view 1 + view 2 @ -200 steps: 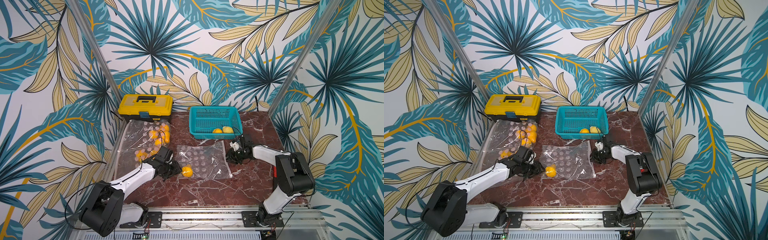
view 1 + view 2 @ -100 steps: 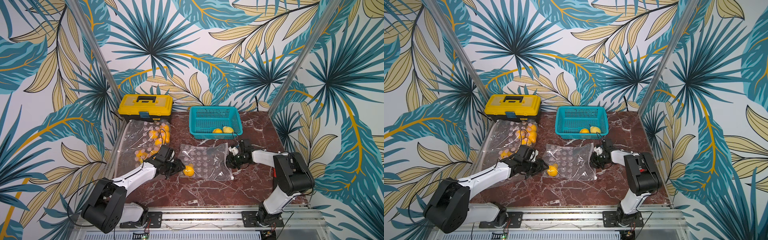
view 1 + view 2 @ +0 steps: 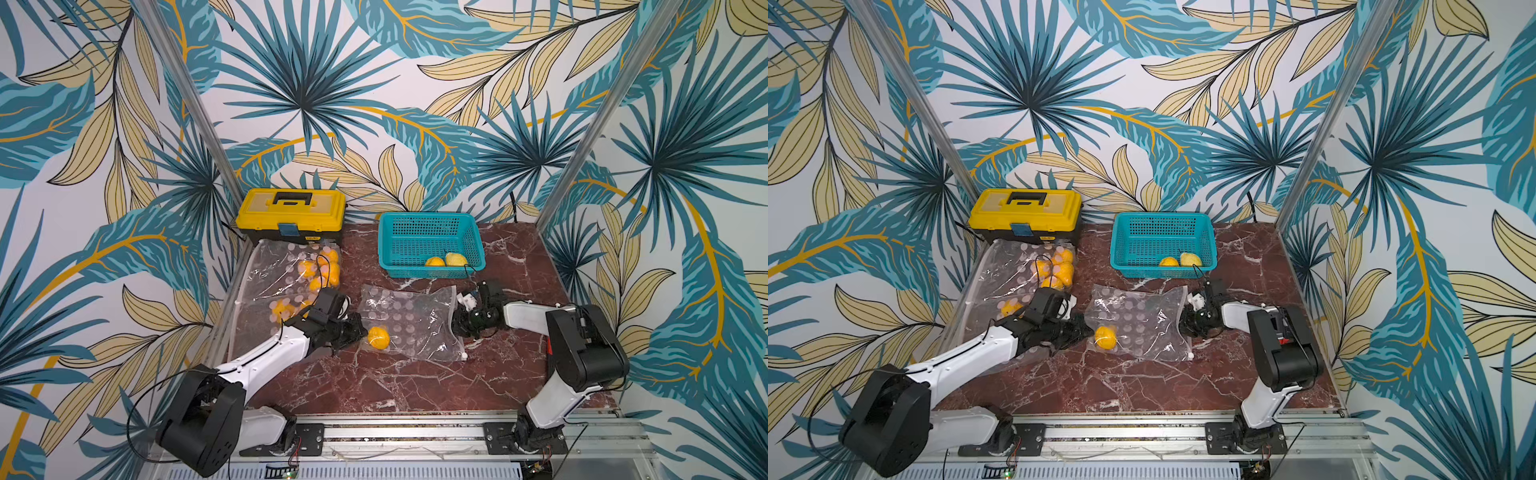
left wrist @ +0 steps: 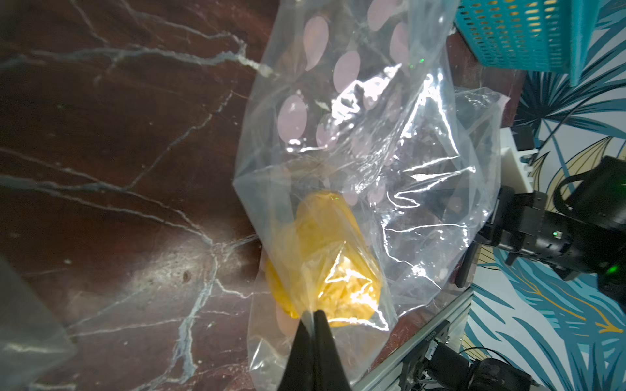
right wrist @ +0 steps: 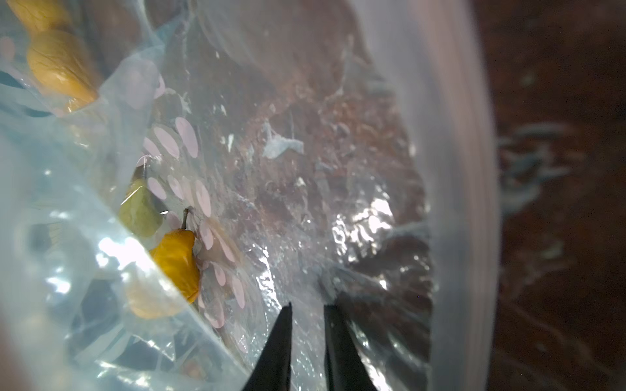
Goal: Open the zip-top bag and take out the pear
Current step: Adjust the zipper food storage bag at the center of the board.
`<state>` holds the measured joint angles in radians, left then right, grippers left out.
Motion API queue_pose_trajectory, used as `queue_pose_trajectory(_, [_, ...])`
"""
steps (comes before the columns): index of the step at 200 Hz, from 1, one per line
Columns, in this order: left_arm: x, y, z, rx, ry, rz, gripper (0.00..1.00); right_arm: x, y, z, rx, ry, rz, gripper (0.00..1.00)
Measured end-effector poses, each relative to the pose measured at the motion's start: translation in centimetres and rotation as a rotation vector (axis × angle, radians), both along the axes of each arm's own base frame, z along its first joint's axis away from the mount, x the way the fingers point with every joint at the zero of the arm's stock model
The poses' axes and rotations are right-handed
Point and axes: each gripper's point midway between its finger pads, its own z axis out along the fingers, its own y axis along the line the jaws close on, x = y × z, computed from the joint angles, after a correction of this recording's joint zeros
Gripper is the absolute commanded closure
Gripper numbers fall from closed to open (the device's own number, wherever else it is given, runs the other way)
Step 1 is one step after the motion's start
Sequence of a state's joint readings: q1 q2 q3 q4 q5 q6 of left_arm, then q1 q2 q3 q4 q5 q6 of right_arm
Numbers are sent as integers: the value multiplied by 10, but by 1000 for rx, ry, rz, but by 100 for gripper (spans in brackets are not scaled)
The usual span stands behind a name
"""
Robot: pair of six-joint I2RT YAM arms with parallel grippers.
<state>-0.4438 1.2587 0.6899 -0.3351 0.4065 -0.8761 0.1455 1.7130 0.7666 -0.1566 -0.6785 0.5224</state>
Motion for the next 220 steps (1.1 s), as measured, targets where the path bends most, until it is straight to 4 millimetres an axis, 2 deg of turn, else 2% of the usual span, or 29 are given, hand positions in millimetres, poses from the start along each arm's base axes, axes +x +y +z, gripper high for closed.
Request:
queue_pose_trajectory(49, [17, -5, 87, -49, -167, 1, 100, 3, 1, -1, 7, -20, -8, 80])
queue_pose_trajectory(68, [17, -4, 108, -56, -208, -4, 100, 3, 1, -1, 13, -23, -13, 80])
queue_pose_trajectory(85, [15, -3, 108, -42, -204, -7, 100, 4, 1, 0, 16, -25, -18, 80])
queue_pose_trajectory(105, [15, 4, 93, 11, -172, 3, 100, 5, 1, 0, 17, -27, -21, 80])
queue_pose_trajectory(119, [16, 11, 77, 65, -141, 14, 81, 5, 1, 0, 17, -29, -21, 80])
queue_pose_trajectory(133, [15, 19, 60, 128, -98, 24, 67, 5, 1, 0, 18, -28, -23, 80])
queue_pose_trajectory(154, [13, 28, 44, 199, -54, 27, 58, 5, 1, 0, 19, -28, -24, 79])
queue_pose_trajectory(165, [14, 31, 47, 220, -57, 27, 56, 5, 1, 0, 20, -29, -24, 77])
queue_pose_trajectory(183, [22, 28, 66, 227, -103, 32, 54, 6, 1, 2, 21, -33, -27, 73])
queue_pose_trajectory(205, [32, 12, 93, 208, -168, 10, 54, 5, 0, 5, 12, -36, -37, 65])
queue_pose_trajectory(220, [35, -3, 99, 201, -181, -20, 55, 6, -2, 8, 1, -49, -40, 60])
